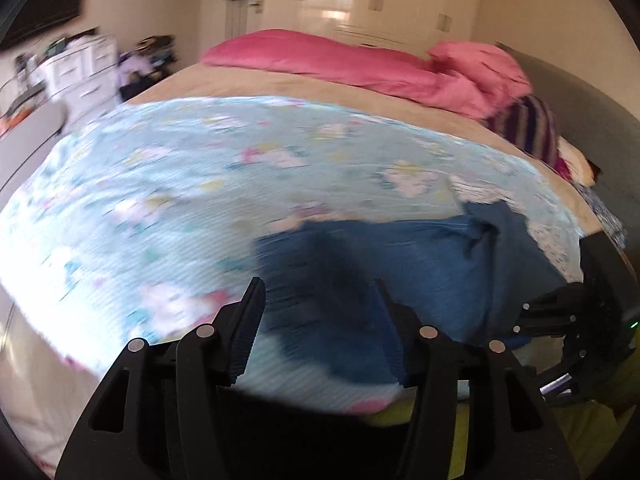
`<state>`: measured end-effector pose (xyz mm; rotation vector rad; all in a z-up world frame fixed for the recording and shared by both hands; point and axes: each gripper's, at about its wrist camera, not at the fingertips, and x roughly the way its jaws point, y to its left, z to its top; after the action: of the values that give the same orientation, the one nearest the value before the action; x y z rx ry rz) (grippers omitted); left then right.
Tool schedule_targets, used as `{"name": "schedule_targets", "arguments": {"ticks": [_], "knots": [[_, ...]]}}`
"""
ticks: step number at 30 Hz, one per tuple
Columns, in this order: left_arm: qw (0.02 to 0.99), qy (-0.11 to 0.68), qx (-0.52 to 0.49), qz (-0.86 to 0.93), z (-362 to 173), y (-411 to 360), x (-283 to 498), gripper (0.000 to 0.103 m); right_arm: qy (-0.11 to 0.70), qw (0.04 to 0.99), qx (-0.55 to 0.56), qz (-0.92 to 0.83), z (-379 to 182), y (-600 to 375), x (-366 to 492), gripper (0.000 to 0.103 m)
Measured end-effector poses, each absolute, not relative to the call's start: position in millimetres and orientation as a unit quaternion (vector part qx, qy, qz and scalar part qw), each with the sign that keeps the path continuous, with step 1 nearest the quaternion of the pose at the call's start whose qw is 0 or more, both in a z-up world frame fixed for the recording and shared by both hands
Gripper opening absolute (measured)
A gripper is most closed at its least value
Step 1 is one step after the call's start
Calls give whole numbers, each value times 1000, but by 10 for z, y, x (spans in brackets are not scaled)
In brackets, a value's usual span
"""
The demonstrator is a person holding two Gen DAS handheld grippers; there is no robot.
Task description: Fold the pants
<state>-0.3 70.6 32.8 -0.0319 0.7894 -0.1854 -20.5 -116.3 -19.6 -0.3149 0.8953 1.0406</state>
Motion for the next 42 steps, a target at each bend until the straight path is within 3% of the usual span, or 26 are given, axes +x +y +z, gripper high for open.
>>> {"name": "schedule_targets", "arguments": {"ticks": [3,7,11,13,20,26,31,33,42], "knots": [[910,403,13,-100,169,462,127,51,387,786,-129,464,-37,-1290,-196,34],[889,446,57,-83,-207,334,175,51,379,817,-99,424,16,-1439,-65,36],[890,443,80,-77,-308,324,99,51,407,815,-89,403,-96,-1383,124,40],[890,442,75,-79,-305,347,98,51,425,808,-94,397,-181,-1316,167,47],[894,435,58,-88,-316,417,93,52,479,789,-101,371,-472,-1218,235,53],[895,433,32,-102,-260,431,68,68,461,803,-91,367,-300,-1267,228,61],[899,426,24,-98,-148,435,12,69,438,822,-82,354,-117,-1397,191,69],[902,419,14,-99,-76,445,-15,81,429,832,-76,344,-75,-1501,217,72],[913,397,4,-99,142,398,-99,81,405,873,-31,272,82,-2068,373,80]]}}
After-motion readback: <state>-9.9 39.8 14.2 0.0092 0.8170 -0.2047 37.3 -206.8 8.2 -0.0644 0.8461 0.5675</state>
